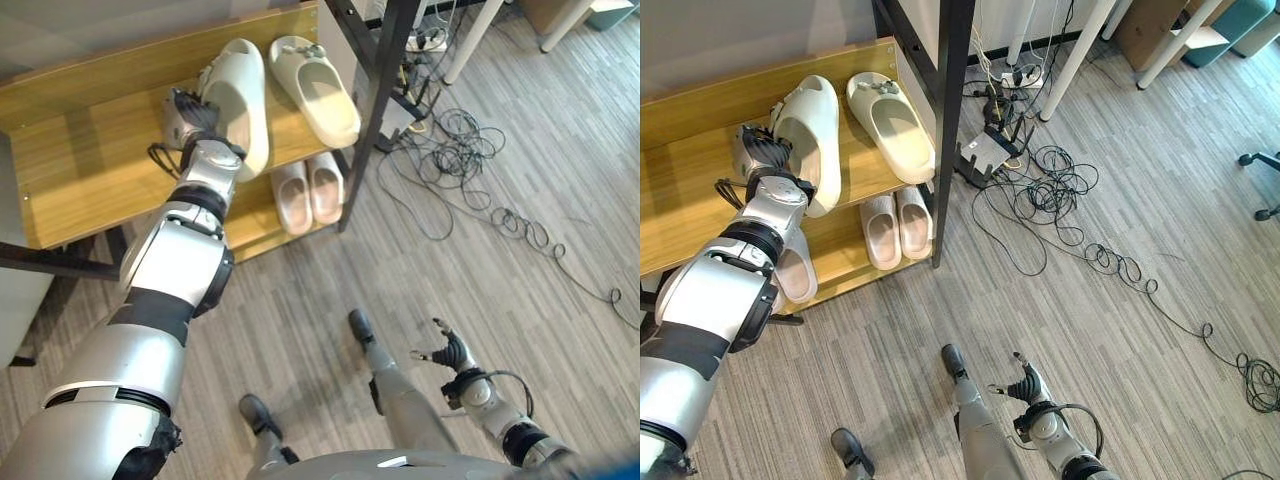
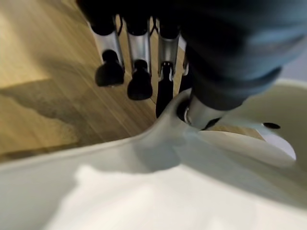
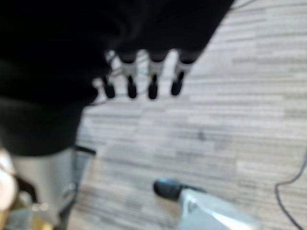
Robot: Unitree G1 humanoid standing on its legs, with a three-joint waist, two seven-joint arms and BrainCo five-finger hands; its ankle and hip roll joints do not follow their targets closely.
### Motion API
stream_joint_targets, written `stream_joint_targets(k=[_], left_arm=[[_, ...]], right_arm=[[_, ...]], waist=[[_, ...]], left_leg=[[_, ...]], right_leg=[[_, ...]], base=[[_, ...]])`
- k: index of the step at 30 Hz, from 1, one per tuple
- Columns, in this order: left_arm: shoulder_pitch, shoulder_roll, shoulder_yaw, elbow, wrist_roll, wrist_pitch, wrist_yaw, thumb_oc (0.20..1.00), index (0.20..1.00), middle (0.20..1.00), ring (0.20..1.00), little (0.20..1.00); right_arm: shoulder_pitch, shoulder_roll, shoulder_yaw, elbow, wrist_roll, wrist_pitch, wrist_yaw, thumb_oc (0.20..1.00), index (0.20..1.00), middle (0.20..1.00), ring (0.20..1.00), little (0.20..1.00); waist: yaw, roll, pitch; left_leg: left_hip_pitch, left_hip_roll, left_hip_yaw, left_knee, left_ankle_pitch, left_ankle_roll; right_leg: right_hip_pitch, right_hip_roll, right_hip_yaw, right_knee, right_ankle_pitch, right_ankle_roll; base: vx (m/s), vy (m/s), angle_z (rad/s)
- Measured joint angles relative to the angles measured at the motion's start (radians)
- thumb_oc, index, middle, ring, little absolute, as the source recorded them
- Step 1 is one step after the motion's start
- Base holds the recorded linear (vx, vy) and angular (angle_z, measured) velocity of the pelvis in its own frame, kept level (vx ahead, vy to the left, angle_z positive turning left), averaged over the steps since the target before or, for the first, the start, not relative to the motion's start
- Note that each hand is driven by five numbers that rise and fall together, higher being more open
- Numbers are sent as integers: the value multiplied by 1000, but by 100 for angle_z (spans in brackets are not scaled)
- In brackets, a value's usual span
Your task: Arrange the slippers neatly on the shoe rack.
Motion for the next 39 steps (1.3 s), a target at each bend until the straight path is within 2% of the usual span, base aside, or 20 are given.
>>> stream_joint_targets(k=[4, 6, 15, 17, 19, 20, 22, 32, 39], left_arm=[[0, 5, -8, 0, 1, 0, 0, 225, 225, 225, 225, 225], [0, 8, -8, 0, 1, 0, -1, 200, 200, 200, 200, 200], [0, 17, -8, 1, 1, 2, -6, 200, 200, 200, 200, 200], [0, 17, -7, 1, 1, 2, -7, 341, 341, 341, 341, 341], [0, 14, -5, 1, -5, 0, -8, 580, 580, 580, 580, 580], [0, 4, -7, 0, -9, 0, -14, 1000, 1000, 1000, 1000, 1000], [13, -24, -5, 3, -44, 9, -50, 1000, 1000, 1000, 1000, 1000], [54, -86, 23, 17, -87, -2, -53, 1000, 1000, 1000, 1000, 1000], [69, -93, 37, 18, -146, -1, -98, 1000, 1000, 1000, 1000, 1000]], right_arm=[[0, -1, 0, 0, 0, 0, 5, 1000, 1000, 1000, 1000, 1000], [0, -1, 0, 0, 0, 0, 12, 1000, 1000, 1000, 1000, 1000], [-2, -2, -1, -2, 0, 0, 28, 1000, 1000, 1000, 1000, 1000], [-2, -2, -1, -1, 0, 0, 30, 1000, 1000, 1000, 1000, 1000], [-3, -2, -1, 0, 0, 2, 33, 1000, 1000, 1000, 1000, 1000], [-5, -1, -1, -1, 0, 2, 35, 1000, 1000, 1000, 1000, 1000], [-7, -2, -1, 0, 1, 5, 40, 1000, 1000, 1000, 1000, 1000], [-8, -1, -2, 5, 9, 24, 54, 1000, 1000, 1000, 1000, 1000], [-9, -4, -19, 33, 8, 46, 70, 1000, 1000, 1000, 1000, 1000]], waist=[[-7, 0, 0], [-7, 0, 0], [-7, 0, 0], [-7, 0, 0], [-6, 0, 0], [-7, 0, 0], [-7, 0, 0], [-4, 9, 2], [4, 60, 0]], left_leg=[[-1, 0, 1, 0, 0, -1], [-1, 1, 2, 0, 0, -1], [-1, 3, 5, 0, 1, -1], [-1, 3, 5, 0, 1, -2], [0, 2, 5, 0, 1, -2], [1, 2, 5, 0, 2, -3], [3, 2, 5, 0, 2, -3], [63, 0, 9, 0, -3, -1], [76, 0, 22, 0, -6, 0]], right_leg=[[-1, 1, 1, 0, 0, 0], [-3, 1, 2, 0, -1, 0], [-4, 4, 4, 0, -1, 0], [-4, 4, 4, 0, -1, 0], [-3, 4, 4, 0, -1, 0], [-2, 4, 4, 0, 0, 0], [-2, 4, 3, 3, 2, -3], [43, 5, 20, 12, -15, 6], [47, 8, 26, 15, -12, 2]], base=[[0, 0, 0], [0, 0, 0], [0, 0, 0], [0, 0, 0], [0, 0, 0], [0, 0, 0], [0, 0, 0], [1, 3, -3], [7, 5, -4]])
